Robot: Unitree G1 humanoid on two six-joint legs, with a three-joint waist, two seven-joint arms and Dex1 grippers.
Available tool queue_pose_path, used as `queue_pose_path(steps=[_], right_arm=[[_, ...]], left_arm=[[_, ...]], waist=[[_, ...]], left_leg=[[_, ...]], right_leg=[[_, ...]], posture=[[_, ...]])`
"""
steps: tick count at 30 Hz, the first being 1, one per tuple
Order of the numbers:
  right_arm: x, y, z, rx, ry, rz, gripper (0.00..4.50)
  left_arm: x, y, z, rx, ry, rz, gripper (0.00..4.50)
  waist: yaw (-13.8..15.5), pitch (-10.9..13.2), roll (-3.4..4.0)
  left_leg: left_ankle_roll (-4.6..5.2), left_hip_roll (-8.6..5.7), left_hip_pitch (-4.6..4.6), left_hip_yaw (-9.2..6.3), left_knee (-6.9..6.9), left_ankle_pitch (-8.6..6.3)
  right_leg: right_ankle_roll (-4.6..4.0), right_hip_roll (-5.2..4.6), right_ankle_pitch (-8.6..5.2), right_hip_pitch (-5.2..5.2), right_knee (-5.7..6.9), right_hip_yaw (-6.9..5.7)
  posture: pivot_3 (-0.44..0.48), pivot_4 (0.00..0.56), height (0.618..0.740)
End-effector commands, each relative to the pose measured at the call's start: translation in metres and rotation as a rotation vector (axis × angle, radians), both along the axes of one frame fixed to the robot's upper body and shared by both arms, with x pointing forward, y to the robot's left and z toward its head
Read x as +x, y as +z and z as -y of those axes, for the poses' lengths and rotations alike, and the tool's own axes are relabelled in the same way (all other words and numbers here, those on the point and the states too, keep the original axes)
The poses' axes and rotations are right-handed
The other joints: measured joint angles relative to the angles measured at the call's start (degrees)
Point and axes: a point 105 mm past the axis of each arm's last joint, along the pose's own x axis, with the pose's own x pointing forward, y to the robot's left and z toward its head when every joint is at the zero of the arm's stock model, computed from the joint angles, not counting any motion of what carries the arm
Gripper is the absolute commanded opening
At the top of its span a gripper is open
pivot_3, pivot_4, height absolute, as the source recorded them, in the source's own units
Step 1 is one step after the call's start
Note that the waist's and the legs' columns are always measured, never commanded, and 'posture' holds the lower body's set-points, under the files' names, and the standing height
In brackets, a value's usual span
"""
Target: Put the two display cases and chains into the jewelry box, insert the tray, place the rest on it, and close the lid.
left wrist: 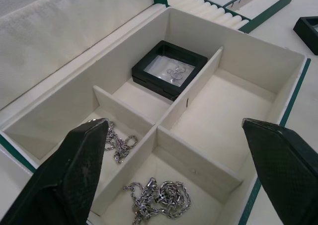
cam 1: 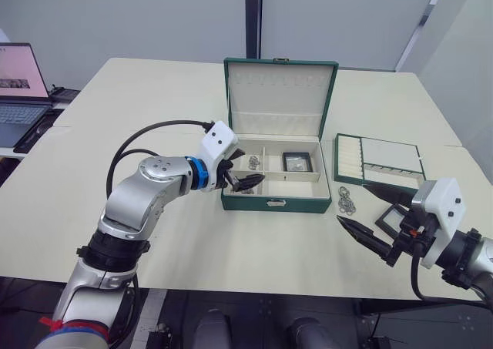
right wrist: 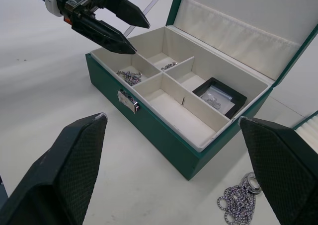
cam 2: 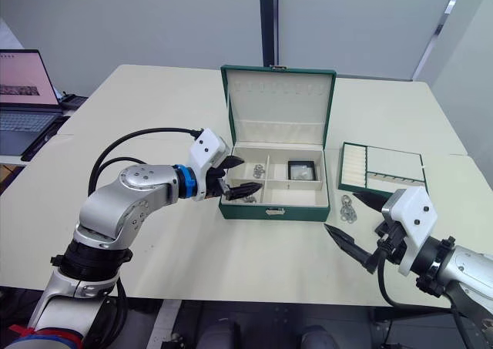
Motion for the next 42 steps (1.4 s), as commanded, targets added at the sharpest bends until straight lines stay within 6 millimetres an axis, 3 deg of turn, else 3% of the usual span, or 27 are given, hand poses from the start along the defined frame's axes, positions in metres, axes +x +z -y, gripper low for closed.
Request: queue_pose_path(steps=[1, 5, 10, 13, 20, 27, 34, 38, 42], right_arm=[[-0.003, 0.006, -0.005, -0.007, 0.018, 0.037, 4.5], [-0.01, -0.006, -0.009, -0.013, 0.044, -0.01, 4.5], [-0.023, -0.027, -0.019, 0.005, 0.07, -0.083, 4.5], [-0.027, -0.036, -0.023, 0.01, 0.077, -0.106, 4.5], [-0.037, -0.059, -0.019, -0.02, 0.065, -0.169, 4.5], [-0.041, -0.068, -0.016, -0.033, 0.059, -0.184, 4.5], [-0.038, -0.068, -0.015, -0.032, 0.061, -0.176, 4.5], [-0.037, -0.067, -0.012, -0.029, 0.058, -0.18, 4.5], [-0.036, -0.064, -0.007, -0.021, 0.029, -0.184, 4.5]], left_arm=[[-0.024, 0.031, -0.007, -0.122, -0.093, 0.028, 4.44], [-0.071, 0.025, -0.049, -0.128, -0.161, -0.035, 4.44], [-0.101, 0.0, -0.098, -0.081, -0.098, -0.004, 4.44], [-0.11, -0.012, -0.11, -0.054, -0.083, -0.003, 4.44], [-0.11, -0.03, -0.133, -0.025, 0.059, 0.079, 4.44], [-0.124, -0.05, -0.143, 0.008, 0.074, 0.05, 4.44], [-0.125, -0.048, -0.134, -0.028, 0.043, 0.026, 4.44], [-0.133, -0.041, -0.114, -0.051, -0.073, 0.001, 4.44], [-0.131, -0.023, -0.081, -0.091, -0.212, 0.072, 4.44]], waist=[[-0.15, 0.0, 0.01], [-1.19, -0.03, 0.09], [-1.29, -0.02, 0.07], [-1.1, -0.04, 0.05], [-1.35, -0.1, 0.04], [-1.59, -0.11, 0.02], [-1.57, -0.12, 0.01], [-1.57, -0.12, 0.0], [-1.41, -0.12, 0.02]], left_leg=[[0.0, 0.01, 0.0, 0.0, 0.0, 0.0], [-0.01, 0.06, 0.06, 0.0, -0.06, 0.0], [0.0, 0.05, 0.07, -0.02, -0.04, -0.01], [0.19, 0.03, 0.08, -0.06, -0.03, -0.11], [0.21, 0.01, 0.06, -0.08, -0.05, -0.13], [0.21, 0.03, 0.08, -0.08, -0.06, -0.13], [0.22, 0.02, 0.08, -0.06, -0.06, -0.13], [0.22, 0.02, 0.07, -0.06, -0.06, -0.14], [0.21, 0.01, 0.07, -0.06, -0.06, -0.13]], right_leg=[[0.0, 0.0, 0.0, 0.0, 0.0, 0.0], [0.0, 0.03, -0.01, -0.01, 0.0, 0.04], [0.0, -0.02, -0.02, 0.02, -0.01, -0.02], [0.0, -0.04, -0.02, 0.05, 0.0, -0.09], [-0.02, -0.02, -0.02, 0.03, 0.0, -0.02], [-0.04, 0.0, -0.03, -0.01, 0.01, 0.0], [-0.04, 0.0, -0.03, -0.01, 0.01, 0.0], [-0.04, -0.01, -0.03, 0.0, 0.01, 0.0], [-0.04, -0.01, -0.03, 0.02, 0.01, 0.0]], posture=[[0.0, 0.15, 0.74], [0.0, 0.15, 0.74], [0.0, 0.15, 0.74], [0.0, 0.15, 0.74], [0.0, 0.15, 0.74], [0.0, 0.15, 0.74], [0.0, 0.15, 0.74], [0.0, 0.15, 0.74], [0.0, 0.15, 0.74]])
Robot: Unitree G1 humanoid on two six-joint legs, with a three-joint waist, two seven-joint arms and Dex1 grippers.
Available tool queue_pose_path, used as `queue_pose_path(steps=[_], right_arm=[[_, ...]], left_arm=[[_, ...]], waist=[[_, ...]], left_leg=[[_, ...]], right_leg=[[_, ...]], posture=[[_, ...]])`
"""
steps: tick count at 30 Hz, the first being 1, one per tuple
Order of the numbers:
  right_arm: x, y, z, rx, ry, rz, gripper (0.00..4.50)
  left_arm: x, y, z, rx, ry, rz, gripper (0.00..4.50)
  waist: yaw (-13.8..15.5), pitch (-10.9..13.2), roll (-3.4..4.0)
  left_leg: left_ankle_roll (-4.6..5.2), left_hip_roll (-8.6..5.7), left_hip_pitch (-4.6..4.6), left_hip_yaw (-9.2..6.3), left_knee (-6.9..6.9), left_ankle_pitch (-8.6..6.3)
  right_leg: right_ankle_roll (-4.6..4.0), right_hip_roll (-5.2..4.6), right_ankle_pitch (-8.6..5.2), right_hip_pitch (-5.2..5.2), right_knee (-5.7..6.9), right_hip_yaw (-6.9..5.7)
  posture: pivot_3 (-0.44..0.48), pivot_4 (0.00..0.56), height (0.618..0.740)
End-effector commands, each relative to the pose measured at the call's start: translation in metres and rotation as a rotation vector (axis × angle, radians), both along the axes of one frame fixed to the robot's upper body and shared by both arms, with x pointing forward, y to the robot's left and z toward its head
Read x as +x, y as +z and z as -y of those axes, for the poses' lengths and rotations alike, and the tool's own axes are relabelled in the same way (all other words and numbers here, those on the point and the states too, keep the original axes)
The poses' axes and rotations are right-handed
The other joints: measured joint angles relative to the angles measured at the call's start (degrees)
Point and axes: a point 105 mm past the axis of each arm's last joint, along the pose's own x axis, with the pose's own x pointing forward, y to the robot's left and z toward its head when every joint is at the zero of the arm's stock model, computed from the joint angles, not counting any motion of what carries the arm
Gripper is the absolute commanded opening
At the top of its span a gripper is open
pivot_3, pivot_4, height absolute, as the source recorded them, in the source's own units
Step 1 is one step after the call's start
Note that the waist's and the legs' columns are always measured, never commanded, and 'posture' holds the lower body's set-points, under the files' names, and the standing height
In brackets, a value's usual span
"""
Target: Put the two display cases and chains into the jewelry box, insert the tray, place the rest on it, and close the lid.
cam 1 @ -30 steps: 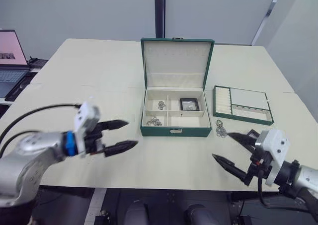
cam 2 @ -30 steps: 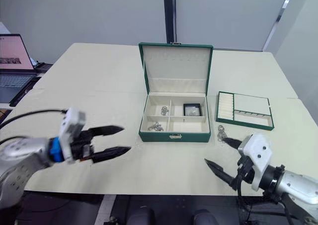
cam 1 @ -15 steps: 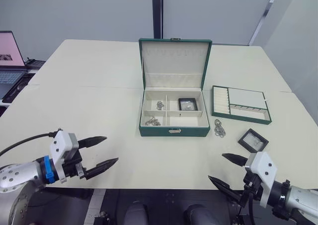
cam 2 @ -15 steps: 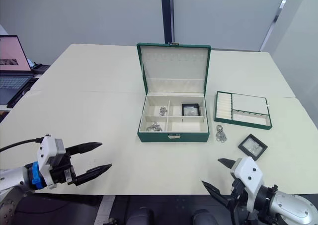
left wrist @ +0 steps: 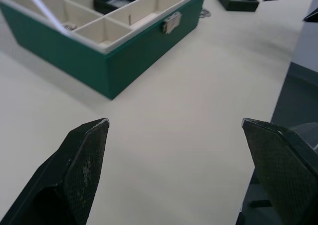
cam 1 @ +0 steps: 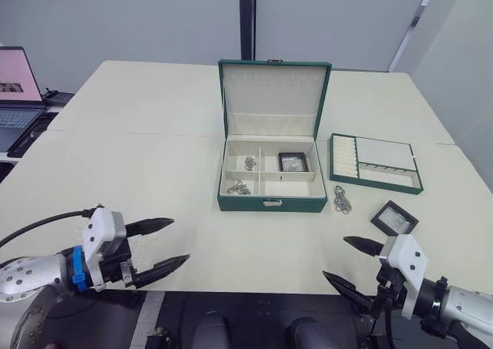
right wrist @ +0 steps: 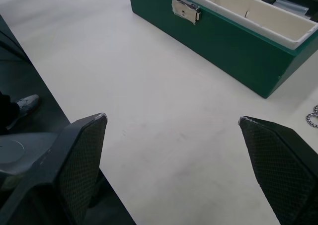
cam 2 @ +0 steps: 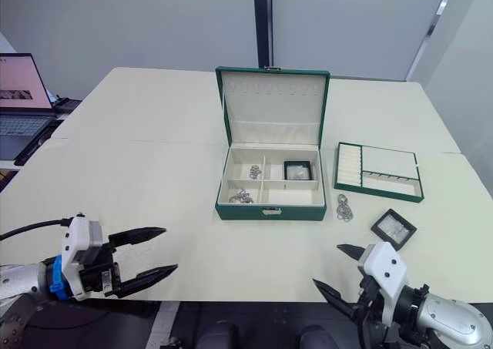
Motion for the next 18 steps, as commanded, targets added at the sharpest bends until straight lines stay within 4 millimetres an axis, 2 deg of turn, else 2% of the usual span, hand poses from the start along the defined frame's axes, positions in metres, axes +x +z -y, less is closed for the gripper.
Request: queue_pose_path(steps=[1, 4, 8, 18], right_arm=[[0.001, 0.011, 0.004, 0.008, -0.016, 0.036, 4.5], [-0.001, 0.012, 0.006, 0.005, -0.034, 0.035, 4.5], [-0.001, 0.012, 0.006, 0.009, -0.061, 0.042, 4.5], [0.0, 0.012, 0.007, 0.021, -0.132, 0.052, 4.5]], left_arm=[[-0.003, 0.02, 0.033, -0.045, -0.146, 0.076, 4.44], [-0.003, 0.025, 0.048, -0.077, -0.207, 0.092, 4.44], [-0.002, 0.026, 0.054, -0.087, -0.244, 0.084, 4.44], [0.001, 0.026, 0.058, -0.096, -0.322, 0.09, 4.44]], waist=[[0.07, -0.01, -0.01], [0.04, -0.03, 0.03], [-0.23, -0.02, 0.08], [-0.06, -0.02, 0.1]], left_leg=[[0.0, 0.0, 0.0, 0.0, 0.01, 0.0], [0.0, 0.0, 0.0, 0.0, 0.01, 0.0], [0.0, 0.03, 0.01, -0.02, -0.01, 0.0], [0.0, 0.02, 0.0, 0.0, 0.01, 0.0]], right_leg=[[0.0, 0.0, 0.0, 0.02, 0.0, 0.0], [0.0, 0.0, 0.0, 0.03, -0.01, 0.01], [0.0, 0.07, 0.0, 0.0, 0.01, 0.06], [0.0, 0.06, 0.0, 0.0, 0.01, 0.05]], posture=[[0.0, 0.15, 0.74], [0.0, 0.15, 0.74], [0.0, 0.15, 0.74], [0.0, 0.15, 0.74]])
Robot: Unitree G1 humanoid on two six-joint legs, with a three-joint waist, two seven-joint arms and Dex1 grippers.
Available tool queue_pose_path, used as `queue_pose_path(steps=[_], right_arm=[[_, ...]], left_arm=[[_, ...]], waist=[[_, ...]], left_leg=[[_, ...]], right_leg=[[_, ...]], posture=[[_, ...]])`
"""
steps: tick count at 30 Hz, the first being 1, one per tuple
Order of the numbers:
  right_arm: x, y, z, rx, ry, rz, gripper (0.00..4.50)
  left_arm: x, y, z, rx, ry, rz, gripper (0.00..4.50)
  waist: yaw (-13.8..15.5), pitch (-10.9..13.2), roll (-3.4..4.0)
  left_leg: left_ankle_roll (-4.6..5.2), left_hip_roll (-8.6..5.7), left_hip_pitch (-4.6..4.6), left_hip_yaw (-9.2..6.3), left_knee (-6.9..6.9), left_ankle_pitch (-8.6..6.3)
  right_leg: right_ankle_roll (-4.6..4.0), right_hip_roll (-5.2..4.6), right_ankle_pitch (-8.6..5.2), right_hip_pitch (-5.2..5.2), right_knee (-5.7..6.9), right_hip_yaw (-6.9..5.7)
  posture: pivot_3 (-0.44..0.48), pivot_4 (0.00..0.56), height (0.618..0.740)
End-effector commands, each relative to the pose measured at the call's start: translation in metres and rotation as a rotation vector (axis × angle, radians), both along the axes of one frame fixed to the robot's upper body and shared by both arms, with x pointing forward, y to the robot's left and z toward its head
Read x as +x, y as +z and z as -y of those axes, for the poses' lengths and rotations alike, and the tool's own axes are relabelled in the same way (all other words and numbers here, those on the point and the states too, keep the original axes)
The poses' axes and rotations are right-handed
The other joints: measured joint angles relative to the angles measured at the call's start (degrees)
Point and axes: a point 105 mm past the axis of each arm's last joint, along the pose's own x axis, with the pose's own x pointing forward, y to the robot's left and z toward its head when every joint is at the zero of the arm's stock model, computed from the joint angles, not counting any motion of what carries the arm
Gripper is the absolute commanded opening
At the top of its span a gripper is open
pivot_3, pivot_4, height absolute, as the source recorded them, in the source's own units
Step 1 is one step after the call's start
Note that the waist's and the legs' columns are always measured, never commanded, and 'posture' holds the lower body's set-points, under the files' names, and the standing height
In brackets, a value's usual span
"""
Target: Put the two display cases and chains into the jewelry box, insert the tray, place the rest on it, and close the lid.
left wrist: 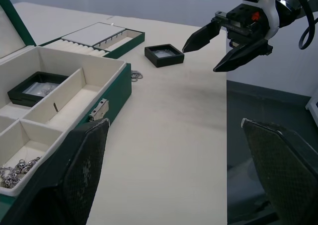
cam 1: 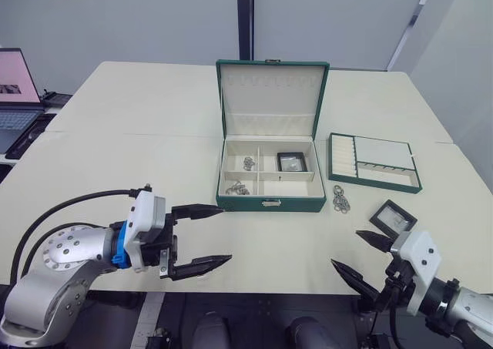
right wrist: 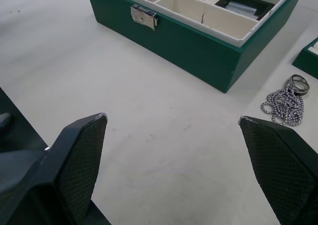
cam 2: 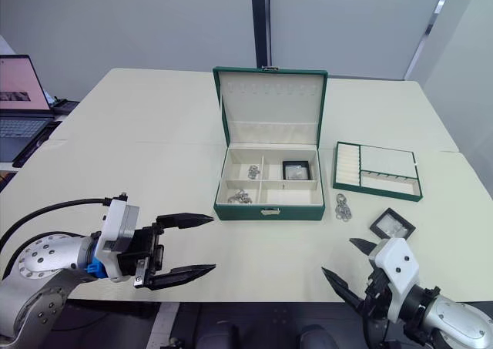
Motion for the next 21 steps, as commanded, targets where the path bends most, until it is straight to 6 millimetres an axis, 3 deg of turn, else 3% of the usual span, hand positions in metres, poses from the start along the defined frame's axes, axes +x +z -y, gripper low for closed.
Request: queue_pose_path(steps=[1, 4, 11, 21], right_arm=[[-0.003, 0.007, -0.003, -0.003, -0.002, 0.023, 4.5], [0.004, 0.012, 0.009, -0.029, -0.048, 0.044, 4.5], [0.023, 0.022, 0.063, -0.214, -0.16, 0.049, 4.5], [0.042, 0.051, 0.069, -0.408, -0.044, -0.08, 4.5]], left_arm=[[-0.004, 0.004, 0.004, -0.008, -0.059, 0.021, 4.44], [-0.003, 0.002, 0.007, -0.018, -0.078, 0.013, 4.44], [-0.004, -0.005, 0.008, -0.022, -0.085, 0.017, 4.44], [-0.006, -0.005, 0.002, -0.025, -0.082, 0.038, 4.44]], waist=[[0.01, 0.0, 0.0], [-0.01, 0.0, 0.0], [0.02, 0.01, 0.05], [0.02, 0.02, 0.19]], left_leg=[[0.0, 0.0, 0.0, 0.0, 0.0, 0.0], [0.0, 0.0, 0.0, 0.0, 0.0, 0.0], [0.0, -0.01, 0.01, 0.01, 0.01, 0.0], [0.01, -0.02, 0.01, 0.06, 0.01, 0.0]], right_leg=[[0.0, 0.0, 0.0, 0.0, 0.0, 0.0], [0.0, 0.0, 0.0, 0.0, 0.0, 0.0], [0.0, 0.0, 0.0, 0.02, 0.0, 0.01], [0.0, 0.0, 0.0, 0.03, -0.02, 0.07]], posture=[[0.0, 0.15, 0.74], [0.0, 0.15, 0.74], [0.0, 0.15, 0.74], [0.0, 0.15, 0.74]])
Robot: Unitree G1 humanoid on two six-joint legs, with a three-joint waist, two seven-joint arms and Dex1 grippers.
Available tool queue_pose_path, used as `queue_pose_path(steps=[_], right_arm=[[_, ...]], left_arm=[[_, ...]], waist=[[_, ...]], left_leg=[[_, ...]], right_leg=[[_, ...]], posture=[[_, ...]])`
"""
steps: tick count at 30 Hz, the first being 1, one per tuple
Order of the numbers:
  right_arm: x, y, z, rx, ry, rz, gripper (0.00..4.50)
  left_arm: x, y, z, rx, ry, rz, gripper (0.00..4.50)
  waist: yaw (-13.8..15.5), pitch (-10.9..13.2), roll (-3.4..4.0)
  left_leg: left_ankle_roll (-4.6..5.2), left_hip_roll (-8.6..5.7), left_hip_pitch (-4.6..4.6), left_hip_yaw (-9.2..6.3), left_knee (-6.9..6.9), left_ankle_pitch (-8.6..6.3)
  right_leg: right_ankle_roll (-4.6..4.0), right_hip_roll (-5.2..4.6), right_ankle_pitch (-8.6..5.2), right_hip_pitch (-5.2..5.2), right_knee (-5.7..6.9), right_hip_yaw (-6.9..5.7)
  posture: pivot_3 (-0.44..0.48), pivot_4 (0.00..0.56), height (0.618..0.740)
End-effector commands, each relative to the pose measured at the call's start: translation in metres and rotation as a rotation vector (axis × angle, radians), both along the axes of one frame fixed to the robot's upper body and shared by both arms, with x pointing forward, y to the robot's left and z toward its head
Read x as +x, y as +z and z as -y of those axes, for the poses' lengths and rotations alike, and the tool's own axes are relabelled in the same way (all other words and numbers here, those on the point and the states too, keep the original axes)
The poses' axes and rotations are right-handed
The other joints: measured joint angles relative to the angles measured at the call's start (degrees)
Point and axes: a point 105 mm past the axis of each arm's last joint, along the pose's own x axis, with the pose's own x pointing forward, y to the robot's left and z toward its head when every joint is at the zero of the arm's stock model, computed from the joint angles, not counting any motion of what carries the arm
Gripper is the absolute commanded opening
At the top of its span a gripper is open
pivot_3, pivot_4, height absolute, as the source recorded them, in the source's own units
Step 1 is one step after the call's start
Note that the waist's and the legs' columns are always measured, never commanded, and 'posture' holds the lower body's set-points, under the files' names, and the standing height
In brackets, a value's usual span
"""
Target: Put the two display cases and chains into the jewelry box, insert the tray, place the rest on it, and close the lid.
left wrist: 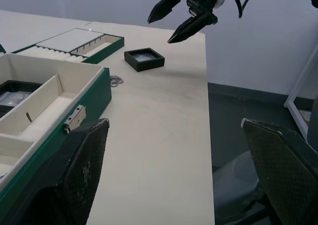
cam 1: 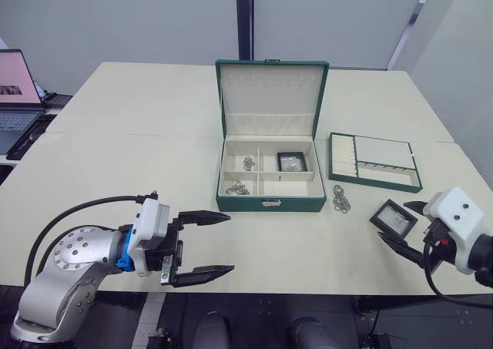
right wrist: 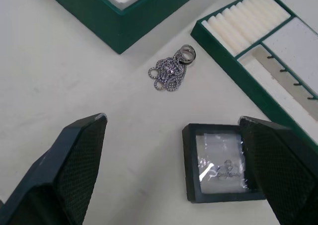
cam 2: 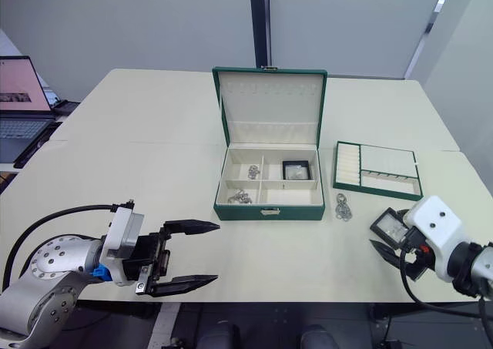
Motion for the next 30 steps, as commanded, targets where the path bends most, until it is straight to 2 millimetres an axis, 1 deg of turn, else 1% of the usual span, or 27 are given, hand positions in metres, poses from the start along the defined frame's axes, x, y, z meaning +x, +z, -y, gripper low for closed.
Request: queue_pose_path(steps=[1, 6, 9, 12, 16, 19, 25, 30], right_arm=[[0.005, 0.009, 0.0, -0.014, -0.005, -0.041, 4.5], [0.012, 0.002, 0.001, -0.036, -0.041, -0.126, 4.5], [0.019, -0.004, 0.001, -0.073, -0.047, -0.128, 4.5], [0.026, -0.009, 0.002, -0.072, -0.063, -0.134, 4.5], [0.033, -0.023, 0.011, -0.1, -0.11, -0.149, 4.5], [0.034, -0.03, 0.012, -0.098, -0.103, -0.16, 4.5], [0.037, -0.036, 0.01, -0.082, -0.095, -0.163, 4.5], [0.038, -0.041, 0.012, -0.08, -0.101, -0.17, 4.5]], left_arm=[[-0.001, 0.005, -0.002, -0.002, -0.002, 0.041, 4.44], [0.001, 0.003, 0.002, -0.007, 0.014, 0.049, 4.44], [0.004, 0.004, 0.007, -0.013, 0.02, 0.053, 4.44], [0.007, 0.006, 0.011, -0.019, 0.023, 0.057, 4.44], [0.009, 0.008, 0.014, -0.022, 0.03, 0.062, 4.44], [0.01, 0.009, 0.015, -0.023, 0.035, 0.064, 4.44], [0.01, 0.011, 0.017, -0.024, 0.04, 0.064, 4.44], [0.009, 0.012, 0.017, -0.02, 0.044, 0.061, 4.44]], waist=[[0.0, 0.01, -0.04], [-0.02, 0.02, -0.03], [-0.01, 0.02, -0.03], [-0.02, 0.02, -0.02], [-0.03, 0.03, -0.02], [-0.01, 0.03, -0.01], [-0.01, 0.03, -0.01], [0.0, 0.03, -0.01]], left_leg=[[0.0, 0.0, 0.0, -0.02, 0.0, 0.0], [0.0, 0.0, -0.02, 0.0, 0.0, 0.0], [0.0, 0.0, -0.02, 0.01, 0.01, 0.0], [0.0, 0.0, -0.04, 0.01, 0.01, 0.0], [0.0, 0.01, -0.03, 0.0, 0.01, 0.0], [0.0, 0.01, -0.03, 0.02, 0.01, 0.0], [0.0, 0.01, -0.03, 0.01, 0.01, 0.0], [0.0, 0.01, -0.02, 0.01, 0.01, 0.0]], right_leg=[[0.0, 0.0, 0.0, 0.0, -0.01, -0.01], [0.0, -0.02, 0.0, -0.03, -0.02, 0.0], [0.0, -0.02, 0.0, -0.04, -0.02, 0.01], [0.0, -0.02, 0.0, -0.05, -0.02, 0.01], [0.0, -0.02, 0.0, -0.06, -0.02, 0.0], [0.0, -0.02, 0.0, -0.06, -0.02, 0.02], [0.0, -0.01, 0.0, -0.06, -0.01, 0.01], [0.01, -0.02, 0.0, -0.06, -0.01, 0.0]], posture=[[0.0, 0.15, 0.74], [0.0, 0.15, 0.74], [0.0, 0.15, 0.74], [0.0, 0.15, 0.74], [0.0, 0.15, 0.74], [0.0, 0.15, 0.74], [0.0, 0.15, 0.74], [0.0, 0.15, 0.74]])
